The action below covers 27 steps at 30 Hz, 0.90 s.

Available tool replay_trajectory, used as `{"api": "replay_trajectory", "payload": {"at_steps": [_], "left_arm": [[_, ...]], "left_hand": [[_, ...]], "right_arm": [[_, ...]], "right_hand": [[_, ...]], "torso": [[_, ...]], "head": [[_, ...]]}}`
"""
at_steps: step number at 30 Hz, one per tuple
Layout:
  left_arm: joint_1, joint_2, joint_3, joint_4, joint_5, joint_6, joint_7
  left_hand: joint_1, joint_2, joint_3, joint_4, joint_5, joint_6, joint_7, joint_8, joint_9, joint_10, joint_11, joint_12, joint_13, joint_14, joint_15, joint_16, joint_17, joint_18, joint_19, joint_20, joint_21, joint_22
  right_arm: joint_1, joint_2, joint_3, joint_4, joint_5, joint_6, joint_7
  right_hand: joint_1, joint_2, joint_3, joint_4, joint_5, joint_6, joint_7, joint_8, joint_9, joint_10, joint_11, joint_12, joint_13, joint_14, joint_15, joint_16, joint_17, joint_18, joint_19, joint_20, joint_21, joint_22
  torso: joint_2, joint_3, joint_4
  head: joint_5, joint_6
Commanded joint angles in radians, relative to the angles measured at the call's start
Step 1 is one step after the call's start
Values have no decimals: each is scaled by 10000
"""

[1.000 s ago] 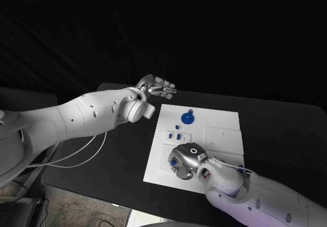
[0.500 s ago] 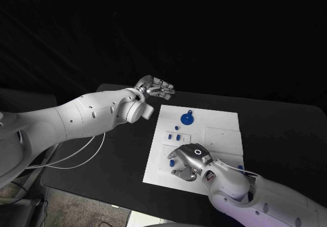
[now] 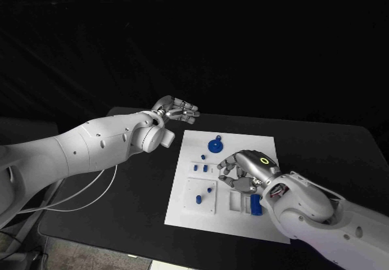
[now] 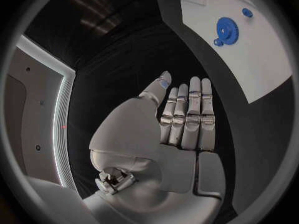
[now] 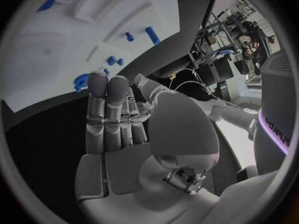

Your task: Assemble the parts on the task board

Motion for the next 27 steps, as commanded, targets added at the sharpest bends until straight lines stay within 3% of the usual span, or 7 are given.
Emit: {"api": "replay_trajectory", "payload": {"at_steps": [1,5,7,12,15,22,27], "left_arm": [[-29,-94,6,48,49,184,217],[-72,-219,5,121,95,294,467],[-109,-307,5,204,149,417,674],[-233,-508,5,461,246,726,1260],[-293,-587,4,588,274,812,1486],[-367,-688,5,838,342,900,1721],[-383,-695,4,942,358,1123,1843]], "left_hand": [[37,0,2,76,-51,-78,-6,-5,15,-43,-26,11,-3,-29,-9,-49,17,-168,67,-16,-28,-25],[24,-14,-13,80,-52,-80,-2,-7,14,-40,-25,11,-3,-22,-10,-51,18,-172,64,-15,-31,-33],[-81,-30,-87,153,-101,-110,-9,-7,13,-50,-25,12,-2,-19,-4,-51,23,-182,72,1,-46,-74],[-314,-112,-953,544,-138,-143,-41,0,20,59,-51,39,-3,-101,55,-53,50,-247,34,98,-108,-530],[-97,69,-1514,634,-118,-141,-33,-3,18,84,-49,27,4,-151,71,-52,77,-269,79,103,-88,-1042],[49,338,-2030,557,-39,-198,-21,-7,16,78,-45,24,4,-263,100,-57,61,-298,178,126,-58,-1983],[-9,276,-2208,525,7,-221,-10,-7,15,27,-20,27,7,-333,134,-59,53,-338,147,157,-67,-2365]], "right_arm": [[102,-446,155,67,1996,562,542],[207,-1060,337,80,3127,1537,221],[235,-1317,390,73,3566,2087,-104],[261,-1722,448,59,4308,2740,-1338],[263,-1835,458,58,4608,2886,-2173],[244,-1939,466,58,5314,3949,-3766],[152,-1911,465,23,5494,4377,-4230]], "right_hand": [[-289,-40,143,-90,-27,489,-181,37,106,622,-236,287,194,-25,-156,26,69,-323,398,-198,36,52],[-567,53,-321,-240,192,558,-296,-28,155,1020,-442,1311,1167,17,-296,-3,125,-542,414,-376,146,125],[-749,708,-1146,-507,203,498,-354,-30,121,-1070,-559,5175,5603,88,-432,222,427,-933,451,-631,625,414],[-1285,533,-916,61,101,293,-310,-49,288,-905,-528,6288,7500,-127,-351,835,1139,-701,471,-505,1548,888],[-1150,228,-1096,-108,1360,502,-387,-37,436,-274,-570,7672,9009,-97,-405,1071,1406,-736,513,-527,2137,1155],[-1671,387,-1277,221,1441,289,-355,-46,664,-60,-549,8028,10291,-127,-354,1819,2695,-736,494,-483,2622,1552],[-2183,360,-1143,598,601,228,-334,-40,681,2,-522,7949,10551,-116,-322,1857,2962,-731,483,-449,2701,1681]], "torso": [[-20,23,-84],[-47,62,-142],[-67,78,-167],[-133,139,-256],[-175,155,-288],[-290,119,-303],[-359,64,-327]], "head": [[-318,155],[-544,216],[-599,196],[-766,195],[-874,159],[-942,13],[-894,-14]]}}
